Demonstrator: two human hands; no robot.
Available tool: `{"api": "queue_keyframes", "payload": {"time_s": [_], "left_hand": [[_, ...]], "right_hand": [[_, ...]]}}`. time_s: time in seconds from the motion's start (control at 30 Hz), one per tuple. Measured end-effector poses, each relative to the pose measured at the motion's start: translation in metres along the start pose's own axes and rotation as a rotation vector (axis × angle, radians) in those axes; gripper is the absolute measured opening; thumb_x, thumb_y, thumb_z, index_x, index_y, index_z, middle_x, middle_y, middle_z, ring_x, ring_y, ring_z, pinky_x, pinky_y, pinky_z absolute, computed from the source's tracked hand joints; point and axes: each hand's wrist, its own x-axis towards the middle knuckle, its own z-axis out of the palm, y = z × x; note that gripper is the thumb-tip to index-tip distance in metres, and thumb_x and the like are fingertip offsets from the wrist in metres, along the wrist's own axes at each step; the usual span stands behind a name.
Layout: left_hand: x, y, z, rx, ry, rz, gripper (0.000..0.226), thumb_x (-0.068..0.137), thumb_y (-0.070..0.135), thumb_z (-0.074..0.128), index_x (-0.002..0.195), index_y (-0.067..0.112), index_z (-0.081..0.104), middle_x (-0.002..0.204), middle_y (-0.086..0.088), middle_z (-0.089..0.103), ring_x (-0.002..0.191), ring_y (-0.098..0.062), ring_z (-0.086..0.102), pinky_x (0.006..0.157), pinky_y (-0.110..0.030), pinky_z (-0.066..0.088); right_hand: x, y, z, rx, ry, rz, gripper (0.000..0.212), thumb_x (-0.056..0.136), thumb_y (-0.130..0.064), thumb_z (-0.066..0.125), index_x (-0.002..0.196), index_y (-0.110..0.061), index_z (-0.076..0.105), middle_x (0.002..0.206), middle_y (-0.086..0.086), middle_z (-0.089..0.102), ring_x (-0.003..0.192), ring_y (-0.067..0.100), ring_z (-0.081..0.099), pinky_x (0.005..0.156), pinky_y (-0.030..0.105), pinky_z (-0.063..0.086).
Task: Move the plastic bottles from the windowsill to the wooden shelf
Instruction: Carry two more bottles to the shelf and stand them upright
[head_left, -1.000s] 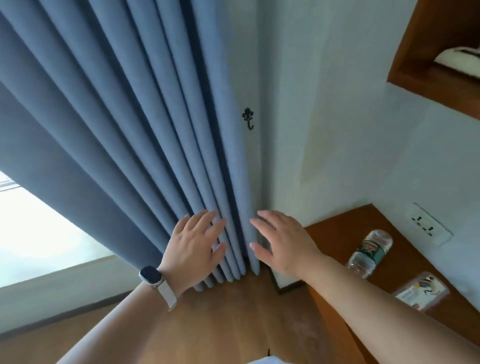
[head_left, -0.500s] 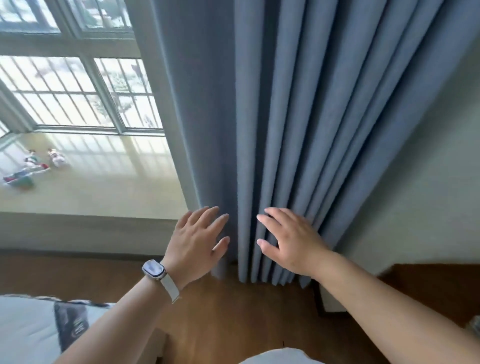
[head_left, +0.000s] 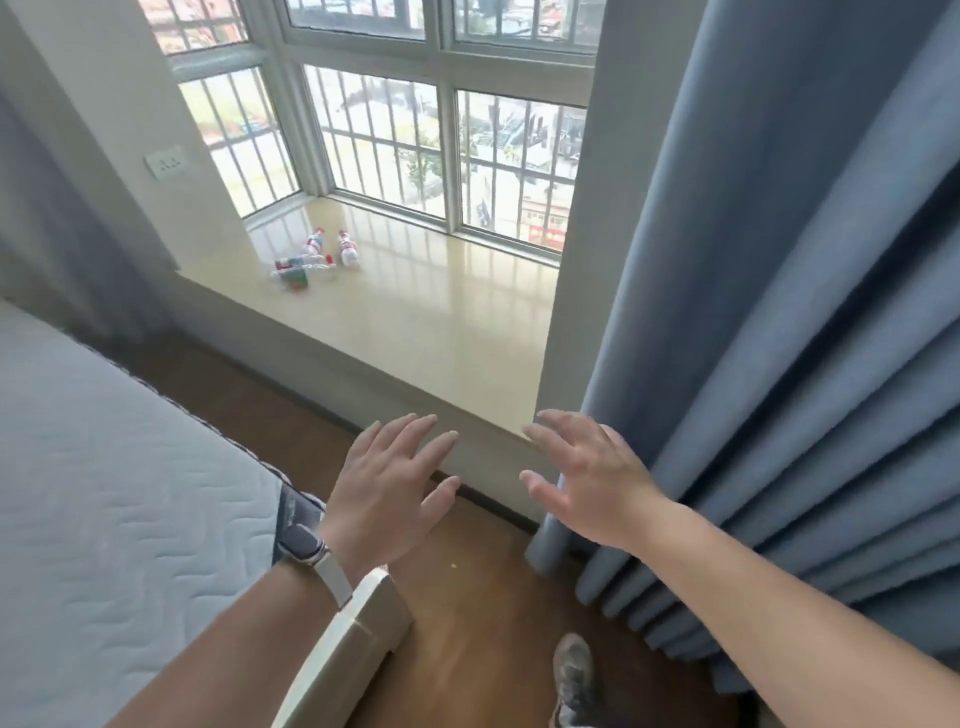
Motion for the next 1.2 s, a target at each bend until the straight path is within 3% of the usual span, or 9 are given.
{"api": "queue_keyframes", "payload": {"time_s": [0.13,0.23,0.37,0.7,1.0,1.2], "left_hand": [[0.006,-0.021,-0.002,0.041,-0.009,-0.117,0.051,0.088,0.051,0.047,0.127,0.024,0.065,0.134,-0.004,0.061,0.127,-0.027,0.054,0.108,-0.049,0.033],[0.018,-0.033,-0.006,0.077,0.003,-0.205,0.05,0.089,0.051,0.047,0.128,0.026,0.064,0.136,-0.003,0.06,0.129,-0.025,0.05,0.108,-0.051,0.035],[0.05,-0.041,-0.011,0.151,0.02,-0.276,0.05,0.088,0.05,0.046,0.127,0.024,0.065,0.134,-0.004,0.061,0.127,-0.026,0.051,0.106,-0.053,0.038],[0.105,-0.046,-0.01,0.23,0.107,-0.498,0.052,0.086,0.05,0.046,0.126,0.023,0.066,0.133,-0.005,0.061,0.125,-0.026,0.052,0.107,-0.05,0.035],[0.122,-0.094,-0.012,0.251,0.126,-0.576,0.05,0.087,0.048,0.049,0.126,0.021,0.066,0.131,-0.005,0.06,0.124,-0.028,0.054,0.107,-0.049,0.036],[0.147,-0.164,0.009,0.22,0.161,-0.542,0.049,0.086,0.045,0.049,0.122,0.018,0.068,0.129,-0.007,0.063,0.122,-0.029,0.057,0.105,-0.052,0.04]], "right_hand": [[0.056,-0.006,0.009,0.069,-0.063,-0.115,0.074,0.085,-0.064,0.018,0.148,-0.028,0.035,0.155,-0.003,0.03,0.142,0.017,0.023,0.115,0.04,0.02],[0.093,-0.004,0.008,0.058,-0.089,-0.214,0.068,0.092,-0.061,0.024,0.151,-0.028,0.03,0.157,-0.003,0.027,0.144,0.017,0.02,0.116,0.036,0.017],[0.136,0.017,-0.002,0.063,-0.101,-0.289,0.059,0.099,-0.053,0.037,0.152,-0.026,0.029,0.158,-0.002,0.026,0.145,0.018,0.019,0.116,0.035,0.016],[0.232,0.052,-0.006,0.077,-0.146,-0.429,0.062,0.095,-0.057,0.034,0.15,-0.028,0.03,0.157,-0.003,0.028,0.143,0.02,0.023,0.115,0.037,0.021],[0.301,0.035,0.01,0.096,-0.169,-0.498,0.058,0.097,-0.053,0.043,0.148,-0.027,0.038,0.156,-0.002,0.032,0.142,0.021,0.026,0.113,0.038,0.023],[0.358,0.012,0.029,0.033,-0.207,-0.51,0.058,0.098,-0.054,0.04,0.149,-0.028,0.034,0.158,-0.002,0.027,0.144,0.021,0.023,0.114,0.037,0.021]]}}
